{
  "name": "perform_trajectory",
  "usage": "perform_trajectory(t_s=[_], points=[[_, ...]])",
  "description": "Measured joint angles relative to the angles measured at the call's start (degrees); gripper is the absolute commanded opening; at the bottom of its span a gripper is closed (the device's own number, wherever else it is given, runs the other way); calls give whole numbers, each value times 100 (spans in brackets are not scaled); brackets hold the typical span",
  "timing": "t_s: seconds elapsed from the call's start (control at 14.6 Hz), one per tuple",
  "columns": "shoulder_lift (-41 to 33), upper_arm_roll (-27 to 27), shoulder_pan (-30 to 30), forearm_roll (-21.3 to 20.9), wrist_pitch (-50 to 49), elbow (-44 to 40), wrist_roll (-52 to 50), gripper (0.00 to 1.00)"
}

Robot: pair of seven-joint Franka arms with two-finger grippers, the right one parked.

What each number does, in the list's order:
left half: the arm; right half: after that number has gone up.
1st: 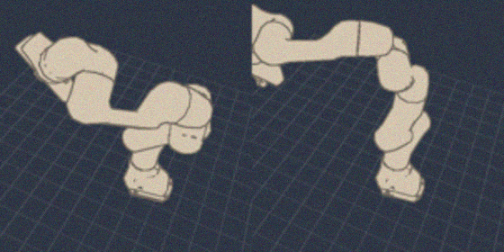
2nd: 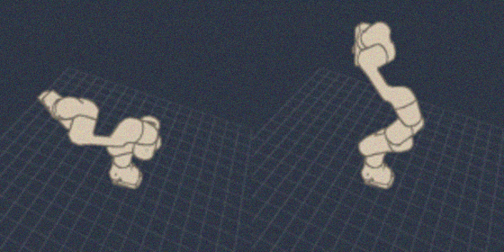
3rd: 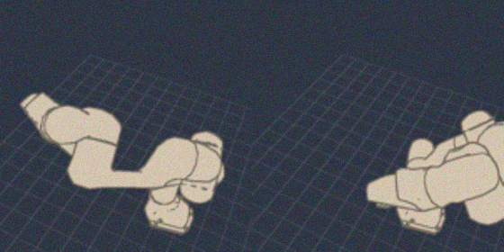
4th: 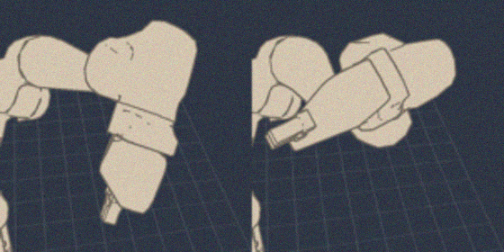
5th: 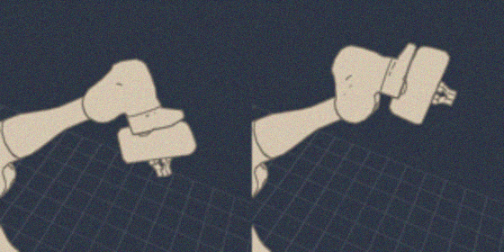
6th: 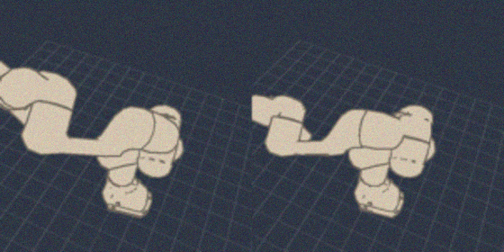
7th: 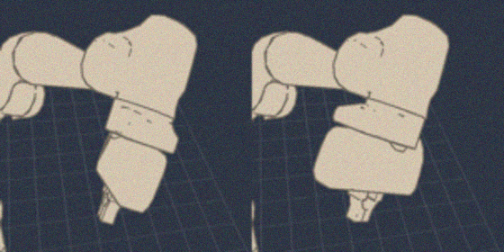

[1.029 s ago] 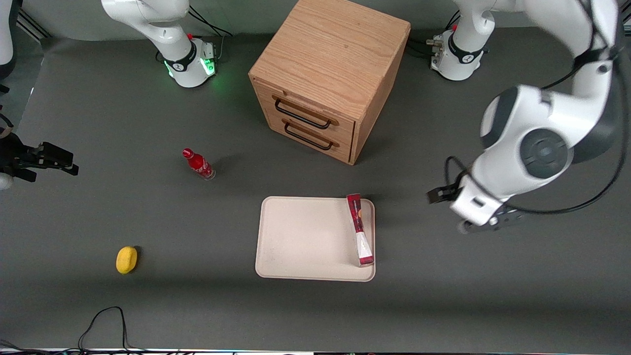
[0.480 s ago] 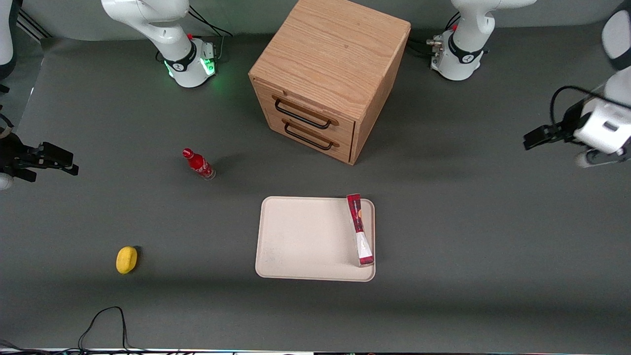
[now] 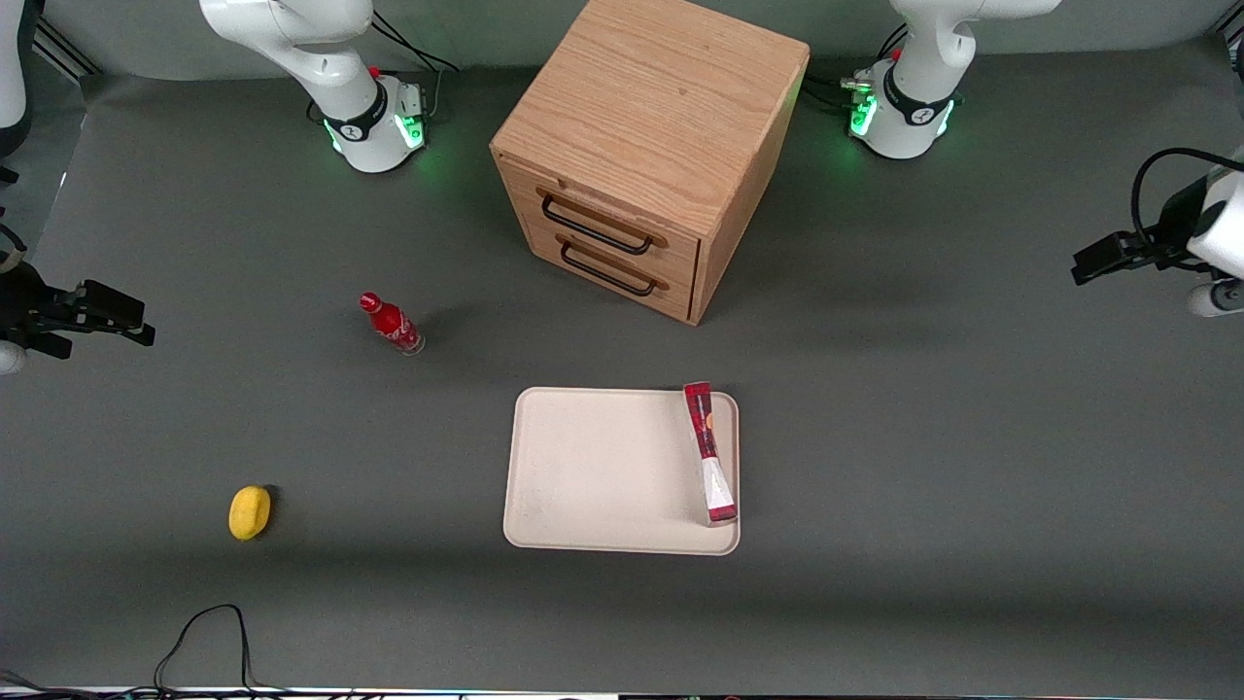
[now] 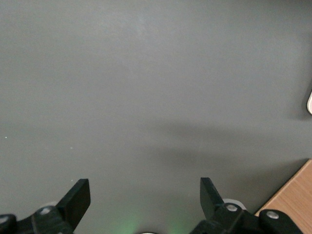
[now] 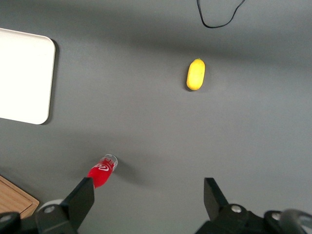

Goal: Place red cookie box on tray

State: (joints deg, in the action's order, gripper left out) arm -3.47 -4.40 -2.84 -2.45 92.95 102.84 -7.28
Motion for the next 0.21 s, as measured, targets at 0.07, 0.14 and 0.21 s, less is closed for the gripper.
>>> perform_trajectory(t_s=[0.07, 0.14, 0.21], points=[[102, 120, 43, -18, -142, -178, -19, 100], [187, 169, 48, -27, -253, -330, -23, 100], [247, 187, 49, -31, -338, -439, -31, 100]])
